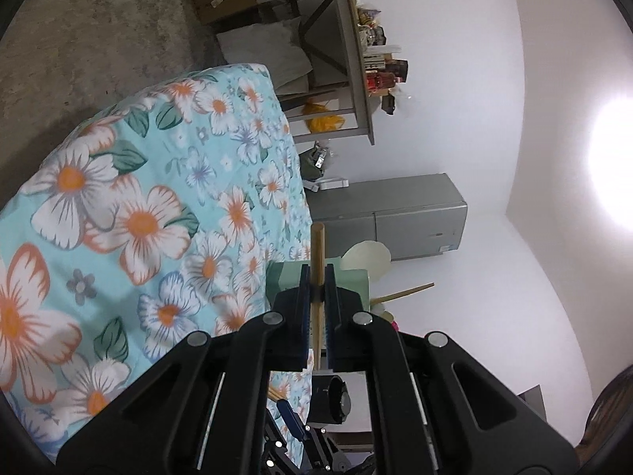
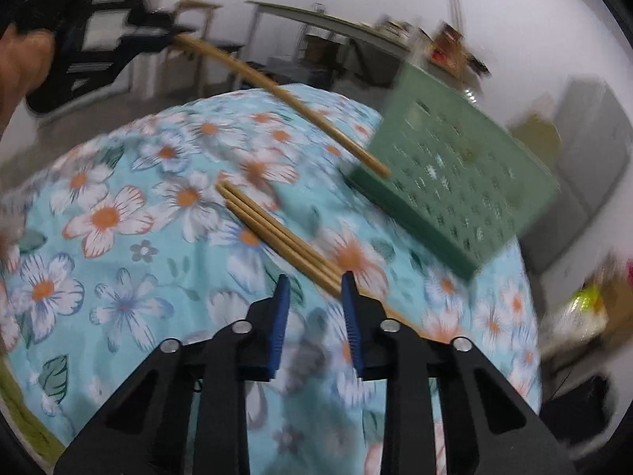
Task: Organize utensils
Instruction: 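Close the right gripper on another chopstick and lift it while the left gripper holds its chopstick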
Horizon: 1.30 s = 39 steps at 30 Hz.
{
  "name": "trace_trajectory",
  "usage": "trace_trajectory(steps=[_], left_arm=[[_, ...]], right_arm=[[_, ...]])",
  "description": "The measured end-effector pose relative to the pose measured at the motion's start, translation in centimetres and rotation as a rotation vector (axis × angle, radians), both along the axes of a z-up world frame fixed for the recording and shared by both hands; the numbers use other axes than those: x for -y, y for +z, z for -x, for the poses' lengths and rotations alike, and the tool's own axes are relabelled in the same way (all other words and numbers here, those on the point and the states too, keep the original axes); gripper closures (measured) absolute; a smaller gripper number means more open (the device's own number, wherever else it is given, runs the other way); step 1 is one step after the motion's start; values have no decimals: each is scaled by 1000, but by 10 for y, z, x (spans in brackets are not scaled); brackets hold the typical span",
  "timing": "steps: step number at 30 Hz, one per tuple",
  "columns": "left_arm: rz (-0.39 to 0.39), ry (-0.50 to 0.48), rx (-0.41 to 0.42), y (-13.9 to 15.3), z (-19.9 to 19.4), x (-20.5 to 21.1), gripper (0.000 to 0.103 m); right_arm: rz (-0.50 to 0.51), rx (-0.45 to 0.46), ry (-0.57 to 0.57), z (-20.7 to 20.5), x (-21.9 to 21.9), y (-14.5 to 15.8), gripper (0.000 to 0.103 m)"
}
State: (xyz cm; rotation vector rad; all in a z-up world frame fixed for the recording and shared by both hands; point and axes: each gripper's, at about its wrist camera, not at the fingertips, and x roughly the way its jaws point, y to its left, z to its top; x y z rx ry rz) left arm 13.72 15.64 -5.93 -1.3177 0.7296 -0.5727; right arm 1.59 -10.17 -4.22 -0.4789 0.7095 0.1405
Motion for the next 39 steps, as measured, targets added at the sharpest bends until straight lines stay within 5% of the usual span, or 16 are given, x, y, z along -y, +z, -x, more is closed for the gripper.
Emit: trace_trajectory(steps=[9, 16, 28, 39], left_arm=[[31, -12, 11, -11, -10, -8, 98], [45, -25, 1, -23, -18, -9, 98], [42, -14, 3, -26, -18, -19, 98], [12, -10, 38, -7, -2, -21, 98]], right_arm=[[232, -13, 130, -22, -40, -20, 82], [318, -30, 155, -31, -53, -32, 82], [382, 28, 141, -19, -73, -37, 89], [354, 141, 117, 16, -76, -9, 91]])
